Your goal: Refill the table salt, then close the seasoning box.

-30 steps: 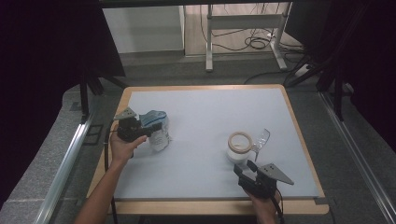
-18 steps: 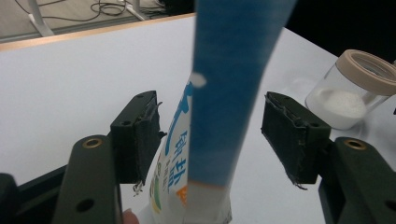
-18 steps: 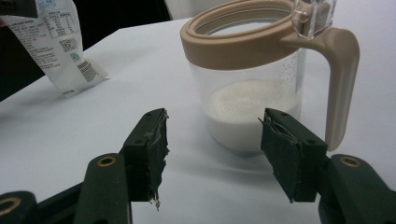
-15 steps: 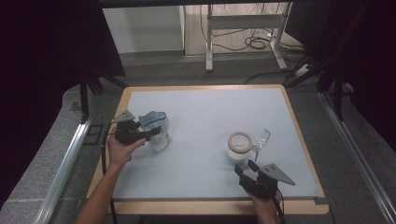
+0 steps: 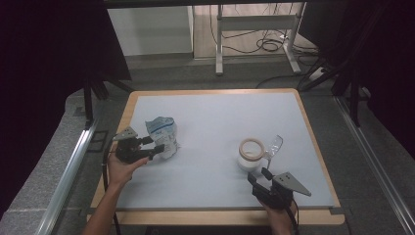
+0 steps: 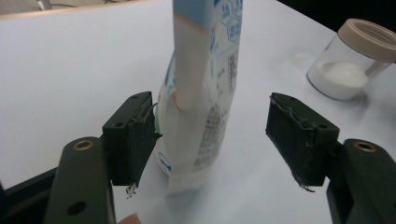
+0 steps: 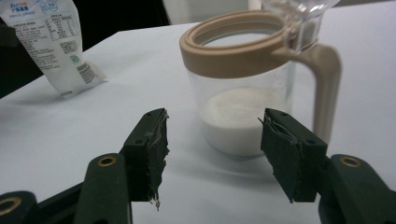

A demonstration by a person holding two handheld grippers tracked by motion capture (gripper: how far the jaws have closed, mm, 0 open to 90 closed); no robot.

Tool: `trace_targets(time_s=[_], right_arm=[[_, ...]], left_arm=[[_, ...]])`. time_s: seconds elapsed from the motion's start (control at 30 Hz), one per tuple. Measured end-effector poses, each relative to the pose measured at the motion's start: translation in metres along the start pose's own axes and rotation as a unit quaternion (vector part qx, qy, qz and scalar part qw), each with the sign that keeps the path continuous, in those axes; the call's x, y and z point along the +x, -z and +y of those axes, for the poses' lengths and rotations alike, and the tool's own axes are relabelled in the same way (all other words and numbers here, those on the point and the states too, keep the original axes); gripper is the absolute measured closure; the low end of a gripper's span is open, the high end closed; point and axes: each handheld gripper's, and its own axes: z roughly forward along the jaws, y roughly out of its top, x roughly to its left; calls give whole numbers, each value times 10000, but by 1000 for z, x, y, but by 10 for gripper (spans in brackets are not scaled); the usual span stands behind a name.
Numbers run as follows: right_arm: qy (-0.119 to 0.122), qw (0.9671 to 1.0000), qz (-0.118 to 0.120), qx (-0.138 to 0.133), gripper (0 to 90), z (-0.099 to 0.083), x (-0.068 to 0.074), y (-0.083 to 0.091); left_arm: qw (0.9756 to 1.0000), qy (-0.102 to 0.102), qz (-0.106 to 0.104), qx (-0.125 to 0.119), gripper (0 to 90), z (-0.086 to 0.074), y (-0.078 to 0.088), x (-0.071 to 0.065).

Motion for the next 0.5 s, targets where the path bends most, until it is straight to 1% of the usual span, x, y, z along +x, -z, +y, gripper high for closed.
trace_targets(time_s=[0.03,0.07,0.1,0.13,0.2,0.27,0.37,0.43,0.5], right_arm=[[7,10000,-27,-39,443,1,-1,3],[28,9999,-52,-99,472,2,-2,6],[45,9998,-52,-167,497,3,-3,10],[86,9997,-83,-231,534,5,-4,14],[175,9989,-184,-384,626,8,-5,21],[255,9980,-277,-504,733,13,-9,27],[199,9973,-312,-629,854,23,-19,32],[180,9967,-356,-713,893,31,-25,32],[170,9961,-413,-761,898,39,-30,31]], left_arm=[[10000,7,16,1,315,-2,0,0],[10000,-4,-3,56,318,-2,-1,0],[9999,-32,23,102,314,-2,-1,-1],[9999,-42,41,86,312,-3,0,-1],[10000,-32,0,92,311,-3,0,-2],[9999,-64,0,119,308,-5,0,-3],[9999,-65,-5,121,306,-6,-1,-4],[9999,-70,-21,136,306,-6,-1,-5],[9999,-98,-3,142,305,-7,-1,-7]])
